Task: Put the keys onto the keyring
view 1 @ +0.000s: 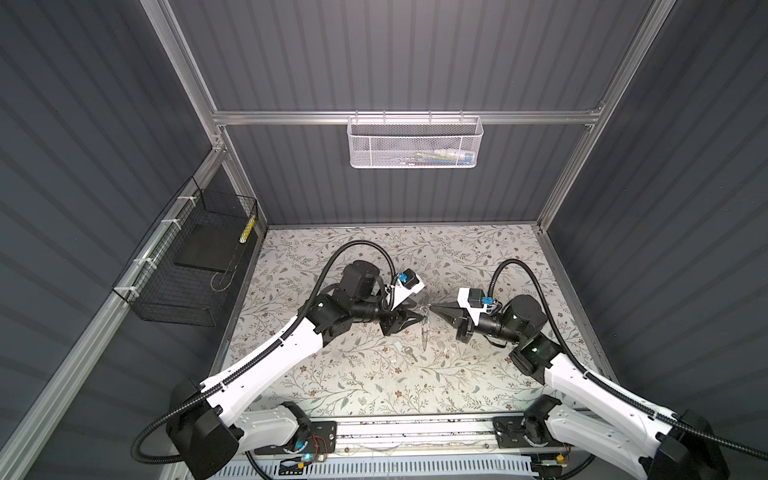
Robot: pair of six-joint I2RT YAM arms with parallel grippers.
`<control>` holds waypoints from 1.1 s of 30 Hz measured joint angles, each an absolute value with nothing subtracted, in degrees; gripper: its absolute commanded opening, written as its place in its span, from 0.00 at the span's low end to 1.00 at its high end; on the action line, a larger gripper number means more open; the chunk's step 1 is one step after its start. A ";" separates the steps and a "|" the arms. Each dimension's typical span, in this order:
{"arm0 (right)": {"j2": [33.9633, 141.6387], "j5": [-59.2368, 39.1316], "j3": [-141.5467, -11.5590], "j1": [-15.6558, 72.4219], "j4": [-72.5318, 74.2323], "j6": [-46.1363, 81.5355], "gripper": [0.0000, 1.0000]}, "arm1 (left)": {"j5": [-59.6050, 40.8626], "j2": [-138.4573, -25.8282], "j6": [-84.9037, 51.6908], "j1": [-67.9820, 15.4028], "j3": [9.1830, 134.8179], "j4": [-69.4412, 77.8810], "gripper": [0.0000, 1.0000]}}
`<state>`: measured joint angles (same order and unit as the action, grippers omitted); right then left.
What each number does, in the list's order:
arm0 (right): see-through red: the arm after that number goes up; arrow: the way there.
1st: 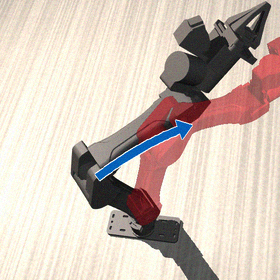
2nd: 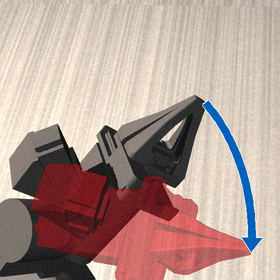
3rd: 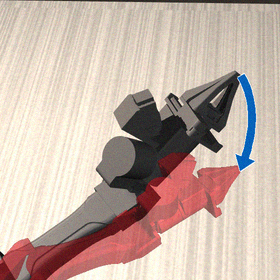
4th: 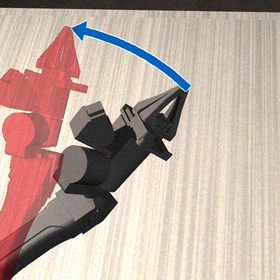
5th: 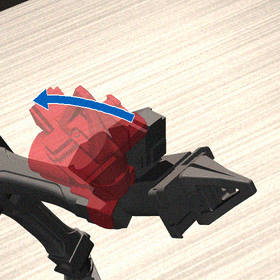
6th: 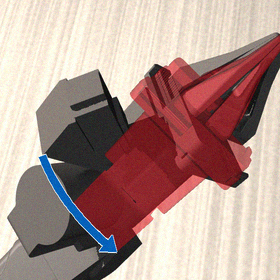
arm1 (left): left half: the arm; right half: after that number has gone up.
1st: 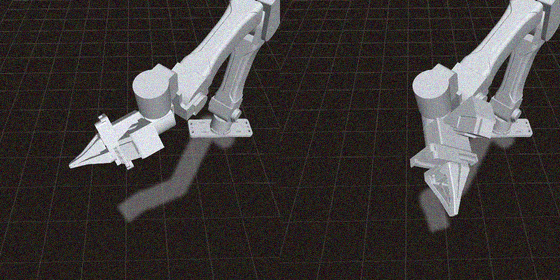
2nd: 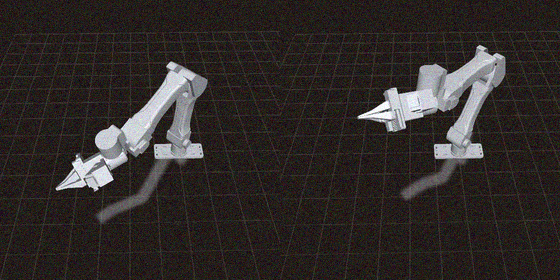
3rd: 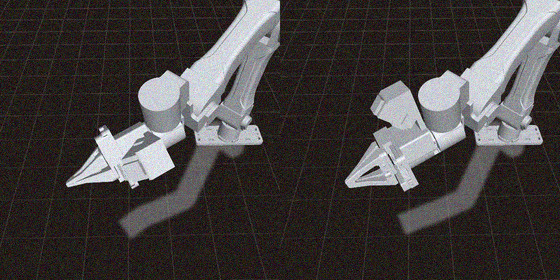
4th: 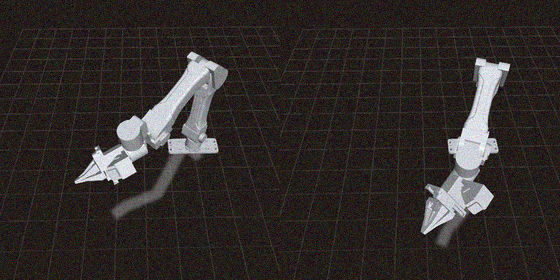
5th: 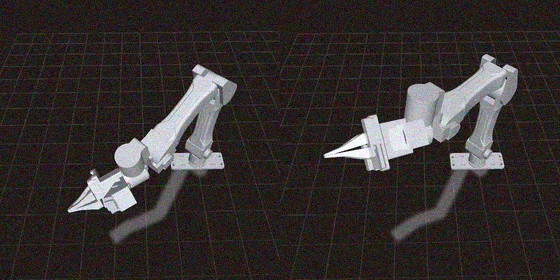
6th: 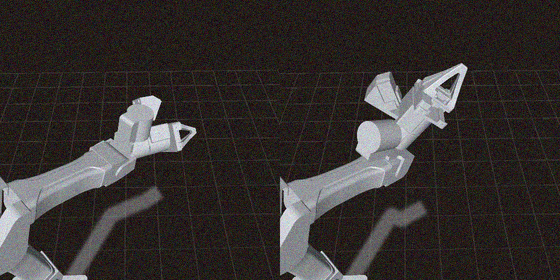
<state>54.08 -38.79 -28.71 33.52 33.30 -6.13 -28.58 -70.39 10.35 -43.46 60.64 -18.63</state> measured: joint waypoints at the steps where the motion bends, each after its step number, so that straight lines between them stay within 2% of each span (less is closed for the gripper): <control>1: 54.11 -38.76 -28.71 33.52 33.45 -6.02 0.00 | -28.73 -70.24 9.74 -43.48 60.05 -17.72 0.44; 18: 54.85 -36.80 -28.62 33.52 35.40 -5.04 0.00 | -26.87 -68.69 7.88 -48.05 55.90 -9.78 0.50; 26: 54.87 -35.97 -28.45 33.52 35.81 -4.95 0.00 | -17.21 -68.69 7.88 -50.41 55.53 -9.13 0.40; 33: 54.87 -35.48 -28.27 33.52 36.01 -4.95 0.00 | -9.87 -68.69 7.81 -52.36 55.53 -8.64 0.45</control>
<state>54.87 -35.48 -28.27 33.52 36.01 -4.95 -9.87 -68.69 7.81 -52.36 55.53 -8.64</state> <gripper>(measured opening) 0.049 0.442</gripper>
